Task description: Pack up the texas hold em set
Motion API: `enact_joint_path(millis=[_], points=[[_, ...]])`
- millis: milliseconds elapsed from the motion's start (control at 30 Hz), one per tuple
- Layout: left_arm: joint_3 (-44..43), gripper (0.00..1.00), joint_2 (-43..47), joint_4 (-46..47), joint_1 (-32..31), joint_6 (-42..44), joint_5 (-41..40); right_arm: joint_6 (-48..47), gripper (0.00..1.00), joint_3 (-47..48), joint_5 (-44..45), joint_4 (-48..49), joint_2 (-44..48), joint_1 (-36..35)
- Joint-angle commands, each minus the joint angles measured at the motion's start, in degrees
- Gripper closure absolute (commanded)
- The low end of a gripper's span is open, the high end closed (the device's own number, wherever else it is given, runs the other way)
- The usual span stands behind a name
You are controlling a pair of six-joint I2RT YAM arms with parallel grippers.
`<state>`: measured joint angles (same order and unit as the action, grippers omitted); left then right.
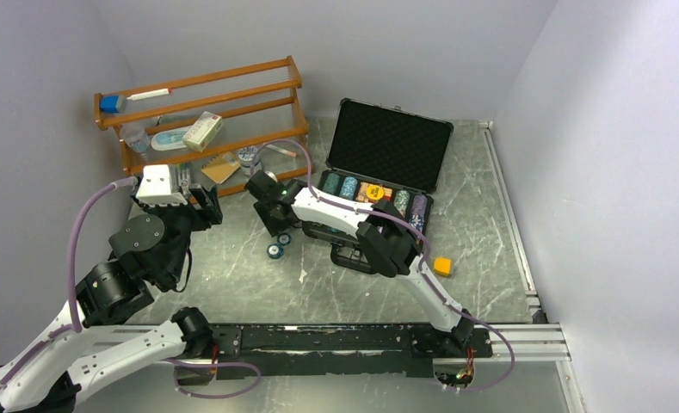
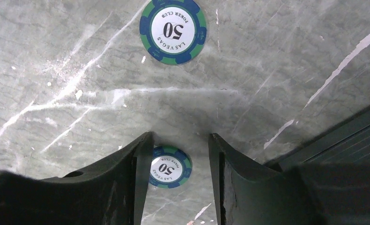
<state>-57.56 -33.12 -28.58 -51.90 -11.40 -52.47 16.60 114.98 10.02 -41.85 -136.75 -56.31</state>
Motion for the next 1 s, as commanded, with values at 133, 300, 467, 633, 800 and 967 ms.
enact_joint_path(millis=[133, 300, 467, 633, 800, 967], points=[[0.34, 0.28, 0.12, 0.52, 0.13, 0.15, -0.48, 9.27, 0.42, -0.42, -0.42, -0.58, 0.83, 0.02], [0.34, 0.28, 0.36, 0.54, 0.13, 0.15, -0.45, 10.82, 0.42, -2.0, 0.96, -2.88, 1.16, -0.24], [0.37, 0.28, 0.33, 0.54, 0.13, 0.13, -0.36, 11.58, 0.43, -6.44, 0.4, -2.28, 3.45, -0.51], [0.34, 0.28, 0.28, 0.45, 0.13, -0.07, -0.44, 11.79, 0.45, -7.73, 1.25, -3.76, 3.42, -0.79], [0.34, 0.28, 0.19, 0.41, 0.13, -0.11, -0.45, 11.45, 0.46, -7.73, 0.55, -4.32, 2.66, -1.15], [0.34, 0.28, 0.21, 0.45, 0.13, -0.07, -0.51, 11.44, 0.6, -9.14, -1.08, -2.99, 3.25, -1.22]])
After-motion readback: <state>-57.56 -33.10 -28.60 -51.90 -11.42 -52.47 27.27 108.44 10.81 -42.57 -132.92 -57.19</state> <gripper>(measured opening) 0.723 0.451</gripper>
